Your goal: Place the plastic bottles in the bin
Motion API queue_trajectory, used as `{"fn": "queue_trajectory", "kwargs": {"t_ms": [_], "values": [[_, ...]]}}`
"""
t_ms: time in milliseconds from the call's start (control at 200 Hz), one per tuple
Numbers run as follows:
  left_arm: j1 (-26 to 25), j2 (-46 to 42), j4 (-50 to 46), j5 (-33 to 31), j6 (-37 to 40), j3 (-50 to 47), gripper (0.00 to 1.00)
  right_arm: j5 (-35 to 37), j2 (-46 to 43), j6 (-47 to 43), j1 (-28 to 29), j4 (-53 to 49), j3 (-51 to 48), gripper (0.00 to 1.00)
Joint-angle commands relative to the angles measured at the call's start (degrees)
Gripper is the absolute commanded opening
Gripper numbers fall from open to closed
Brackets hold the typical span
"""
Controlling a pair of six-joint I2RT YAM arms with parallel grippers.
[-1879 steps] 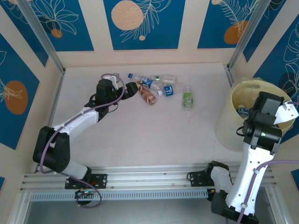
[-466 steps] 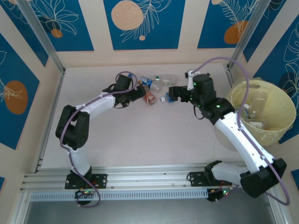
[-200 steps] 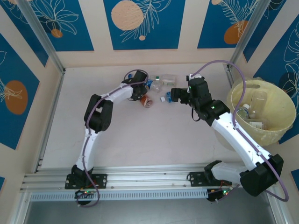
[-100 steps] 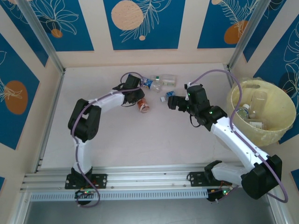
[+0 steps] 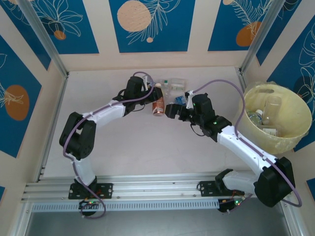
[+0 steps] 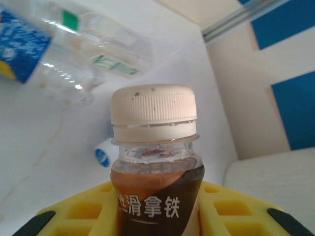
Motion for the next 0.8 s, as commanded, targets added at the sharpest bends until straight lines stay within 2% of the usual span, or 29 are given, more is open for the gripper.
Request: {"fn": "queue_trajectory", "kwargs": {"t_ms": [0,110,310,450,575,730,795], "values": [[-0.5,-3.4,4.9,5.2,1.5,-0.8,0.33,-4.1,1.6,2.7,0.4,4.9,-1.0,1.0],[-0.5,-4.6,7.5,7.3,0.7,-1.8,0.33,-9.9,4.8,0.7,0.4,7.5,0.4,1.0],[-0.4,-5.7,7.8,8.5,0.9,-2.0,0.33,-11.5,9.4,0.7,0.5,8.3,4.1,1.0],[-0.4,-5.5,8.7,9.0,-0.5,-2.0,0.35,-15.7,12.3,0.0,0.5,9.3,6.3,1.0],[-0.4,-5.1,10.3,10.1,-2.2,-1.9,0.36,-15.0,15.2,1.0,0.5,8.0,7.8,1.0],[-0.5,-4.6,10.7,10.0,-2.7,-2.0,0.36,-19.4,16.9,3.8,0.7,13.8,8.2,0.96],[-0.4,-4.3,10.8,9.9,-3.1,-2.0,0.37,-18.7,17.5,3.9,0.9,14.4,8.8,0.87]]}}
